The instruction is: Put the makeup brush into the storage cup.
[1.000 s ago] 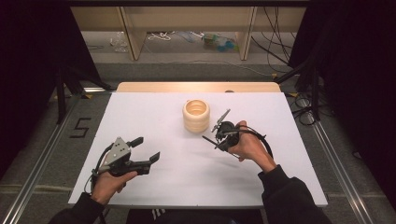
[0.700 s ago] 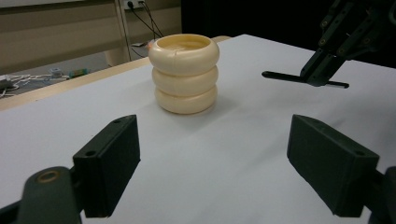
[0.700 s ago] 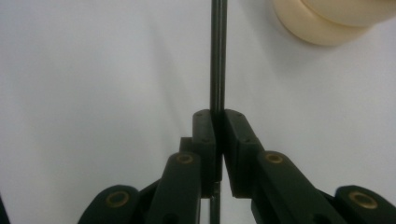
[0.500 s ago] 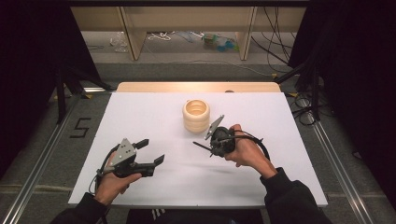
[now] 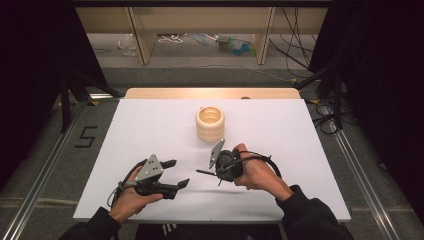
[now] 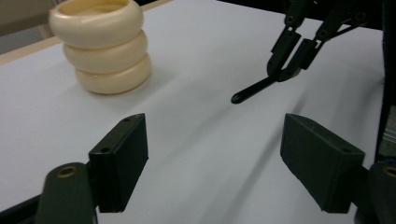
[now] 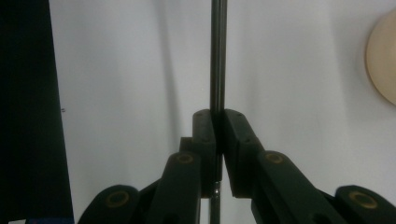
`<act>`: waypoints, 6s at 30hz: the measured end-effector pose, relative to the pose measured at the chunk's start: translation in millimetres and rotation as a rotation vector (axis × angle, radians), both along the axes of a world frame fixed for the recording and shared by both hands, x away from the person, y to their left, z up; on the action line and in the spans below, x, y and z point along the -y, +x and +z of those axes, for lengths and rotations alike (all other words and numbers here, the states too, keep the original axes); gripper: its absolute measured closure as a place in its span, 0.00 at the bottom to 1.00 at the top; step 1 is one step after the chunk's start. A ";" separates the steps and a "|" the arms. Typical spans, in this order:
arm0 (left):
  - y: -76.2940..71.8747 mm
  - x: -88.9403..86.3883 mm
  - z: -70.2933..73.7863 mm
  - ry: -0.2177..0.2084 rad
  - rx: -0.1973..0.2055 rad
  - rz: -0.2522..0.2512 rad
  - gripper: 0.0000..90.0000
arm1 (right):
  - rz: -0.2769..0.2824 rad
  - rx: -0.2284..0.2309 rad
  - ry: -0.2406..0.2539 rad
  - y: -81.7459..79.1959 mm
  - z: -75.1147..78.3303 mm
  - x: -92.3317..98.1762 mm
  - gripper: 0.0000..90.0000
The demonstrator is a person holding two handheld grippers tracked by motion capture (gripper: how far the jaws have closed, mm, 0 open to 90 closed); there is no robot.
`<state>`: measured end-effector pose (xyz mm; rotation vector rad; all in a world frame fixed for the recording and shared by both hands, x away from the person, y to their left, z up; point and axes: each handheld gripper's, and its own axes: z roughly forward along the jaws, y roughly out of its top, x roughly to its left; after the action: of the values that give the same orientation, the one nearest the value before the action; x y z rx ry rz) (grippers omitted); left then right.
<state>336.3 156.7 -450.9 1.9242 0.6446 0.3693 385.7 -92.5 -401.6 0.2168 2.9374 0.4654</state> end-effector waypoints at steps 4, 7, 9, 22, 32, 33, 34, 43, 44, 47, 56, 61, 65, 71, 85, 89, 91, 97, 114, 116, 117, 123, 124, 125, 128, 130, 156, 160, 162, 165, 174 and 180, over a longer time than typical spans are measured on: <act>-2.0 7.9 -0.7 0.036 -0.004 -0.052 0.28 | 0.038 -0.001 -0.011 -3.1 -1.3 -2.4 0.93; -3.2 12.8 -1.4 0.058 -0.025 -0.077 0.29 | 0.053 0.001 -0.022 -6.4 -2.9 -4.7 0.93; -3.3 14.1 -1.7 0.072 -0.026 -0.090 0.30 | 0.051 -0.004 -0.028 -7.8 -3.2 -5.4 0.93; -5.1 26.8 3.4 0.119 -0.070 -0.156 0.45 | 0.127 0.002 -0.067 -16.7 -10.1 -16.1 0.93; -5.7 34.3 3.1 0.172 -0.065 -0.213 0.57 | 0.164 -0.009 -0.061 -23.1 -9.6 -20.9 0.93; -6.3 35.1 2.9 0.176 -0.063 -0.213 0.59 | 0.168 -0.007 -0.062 -23.5 -9.6 -21.1 0.93; -6.7 35.9 2.7 0.177 -0.069 -0.221 0.60 | 0.169 -0.009 -0.062 -24.2 -9.6 -21.3 0.93; -8.6 38.8 0.9 0.214 -0.067 -0.254 0.68 | 0.215 0.014 -0.087 -26.0 -8.2 -23.1 0.94; -8.5 38.7 0.9 0.219 -0.066 -0.259 0.70 | 0.221 0.011 -0.084 -26.1 -8.1 -23.4 0.93; -8.1 38.5 0.4 0.234 -0.063 -0.265 0.72 | 0.206 -0.001 -0.074 -29.2 -8.3 -24.7 0.93; -8.3 39.1 -0.3 0.243 -0.073 -0.282 0.75 | 0.256 0.026 -0.092 -28.7 -7.7 -26.6 0.93; -8.5 39.0 0.5 0.243 -0.078 -0.288 0.78 | 0.269 0.023 -0.098 -30.4 -7.5 -28.2 0.93; -8.8 39.2 0.5 0.235 -0.091 -0.287 0.78 | 0.236 0.021 -0.113 -33.6 -6.7 -28.6 0.93; -8.9 39.7 -0.5 0.243 -0.109 -0.293 0.79 | 0.286 0.039 -0.093 -33.1 -6.4 -29.9 0.93; -6.9 44.2 -2.8 0.265 -0.129 -0.307 0.82 | 0.288 0.037 -0.121 -37.5 -7.8 -31.9 0.93; -6.7 44.5 -2.7 0.275 -0.122 -0.297 0.83 | 0.299 0.037 -0.123 -38.2 -7.4 -32.4 0.93; -7.5 45.4 -3.4 0.271 -0.142 -0.302 0.83 | 0.275 0.027 -0.129 -40.3 -6.7 -33.0 0.94; -6.7 46.5 -4.2 0.276 -0.151 -0.322 0.84 | 0.284 0.018 -0.129 -41.7 -8.2 -34.3 0.93; -7.7 46.3 -5.3 0.254 -0.164 -0.329 0.91 | 0.303 0.017 -0.129 -43.3 -9.1 -35.3 0.93; -7.3 45.9 -5.0 0.262 -0.163 -0.342 0.92 | 0.316 0.026 -0.129 -42.8 -9.1 -34.9 0.93; -8.2 46.3 -5.2 0.251 -0.165 -0.336 0.92 | 0.319 0.024 -0.127 -42.8 -9.2 -34.8 0.93; -7.1 44.8 -5.1 0.253 -0.162 -0.350 0.92 | 0.344 0.038 -0.120 -40.3 -9.1 -33.8 0.91; -7.4 44.9 -5.0 0.260 -0.160 -0.351 0.92 | 0.324 0.026 -0.116 -41.6 -8.5 -33.7 0.89; -8.0 45.3 -5.2 0.256 -0.163 -0.352 0.92 | 0.324 0.026 -0.116 -41.6 -8.5 -33.7 0.89; -8.2 44.9 -4.4 0.250 -0.156 -0.348 0.92 | 0.319 0.038 -0.112 -40.5 -5.9 -31.8 0.80; -8.1 44.2 -3.6 0.231 -0.158 -0.336 0.93 | 0.344 0.073 -0.068 -35.0 -0.7 -29.0 0.70; 3.4 28.3 3.3 0.123 -0.105 -0.165 0.92 | -0.231 0.124 0.454 -5.0 20.2 29.2 0.21; 4.4 26.2 5.4 0.102 -0.095 -0.130 0.92 | -0.297 0.131 0.496 -1.1 19.4 39.6 0.19; 5.0 24.6 6.6 0.089 -0.090 -0.108 0.92 | -0.316 0.104 0.530 0.4 20.1 45.6 0.20; 6.0 22.3 8.0 0.075 -0.080 -0.086 0.92 | -0.338 0.094 0.545 0.5 19.7 49.7 0.20; 8.4 15.1 13.4 -0.017 -0.045 -0.006 0.92 | -0.459 0.026 0.695 2.3 7.6 60.7 0.19; 7.5 13.2 15.8 -0.059 -0.028 0.028 0.92 | -0.513 -0.056 0.803 2.8 -1.7 59.0 0.19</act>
<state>343.8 143.5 -435.1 1.8688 0.6939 0.3380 388.5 -151.5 -403.3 1.0376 2.4187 1.5056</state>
